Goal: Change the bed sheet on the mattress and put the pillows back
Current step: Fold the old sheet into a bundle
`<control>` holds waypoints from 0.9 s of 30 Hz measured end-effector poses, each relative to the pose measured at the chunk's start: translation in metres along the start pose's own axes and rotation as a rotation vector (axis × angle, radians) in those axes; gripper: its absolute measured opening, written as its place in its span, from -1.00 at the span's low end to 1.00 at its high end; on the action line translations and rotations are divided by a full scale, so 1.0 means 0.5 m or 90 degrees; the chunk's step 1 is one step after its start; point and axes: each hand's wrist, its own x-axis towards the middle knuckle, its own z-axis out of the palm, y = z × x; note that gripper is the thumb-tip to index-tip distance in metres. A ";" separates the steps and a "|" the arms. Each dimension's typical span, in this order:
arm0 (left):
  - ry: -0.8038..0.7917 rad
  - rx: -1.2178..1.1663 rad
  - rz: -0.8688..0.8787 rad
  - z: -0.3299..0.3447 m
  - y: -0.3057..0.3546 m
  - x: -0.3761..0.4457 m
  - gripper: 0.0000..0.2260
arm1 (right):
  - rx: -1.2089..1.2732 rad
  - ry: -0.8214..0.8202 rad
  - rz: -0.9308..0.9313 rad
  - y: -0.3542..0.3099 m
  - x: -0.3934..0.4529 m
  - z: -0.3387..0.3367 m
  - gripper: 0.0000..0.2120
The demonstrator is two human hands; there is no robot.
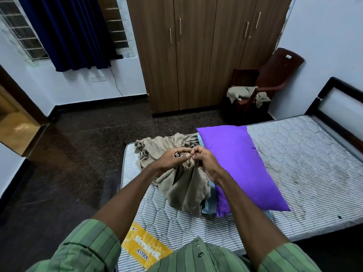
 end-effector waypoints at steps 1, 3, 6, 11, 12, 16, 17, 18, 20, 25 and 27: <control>-0.009 -0.024 -0.007 0.004 -0.001 -0.003 -0.71 | 0.013 -0.001 0.012 0.001 -0.001 -0.001 -0.82; -0.025 -0.052 -0.020 0.008 0.003 -0.005 -0.73 | 0.026 0.001 0.028 0.001 -0.002 -0.002 -0.84; -0.045 -0.042 -0.031 0.002 0.009 0.000 -0.81 | 0.000 0.008 0.025 -0.001 -0.001 -0.002 -0.81; -0.073 0.031 -0.031 -0.014 0.024 0.009 -0.78 | -0.061 0.007 -0.014 0.003 0.002 -0.014 -0.78; -0.051 0.038 -0.014 -0.016 0.029 0.010 -0.78 | -0.079 0.012 -0.017 0.002 0.003 -0.016 -0.78; 0.152 0.127 0.026 -0.031 0.032 0.026 -0.88 | -0.174 0.005 -0.037 0.010 0.005 -0.035 -0.78; 0.217 0.139 0.015 -0.038 0.028 0.031 -0.88 | -0.188 0.005 -0.031 0.011 0.002 -0.044 -0.74; 0.280 0.153 0.002 -0.048 0.021 0.036 -0.89 | -0.188 0.005 -0.016 0.009 -0.002 -0.052 -0.71; 0.388 0.159 -0.037 -0.069 0.010 0.040 -0.88 | -0.182 0.006 0.013 0.008 -0.006 -0.071 -0.71; 0.548 0.156 -0.067 -0.080 -0.001 0.034 -0.86 | -0.212 0.005 0.078 -0.006 -0.016 -0.107 -0.67; 0.577 0.141 -0.097 -0.078 -0.002 0.036 -0.85 | -0.225 -0.097 0.176 -0.018 -0.031 -0.115 -0.78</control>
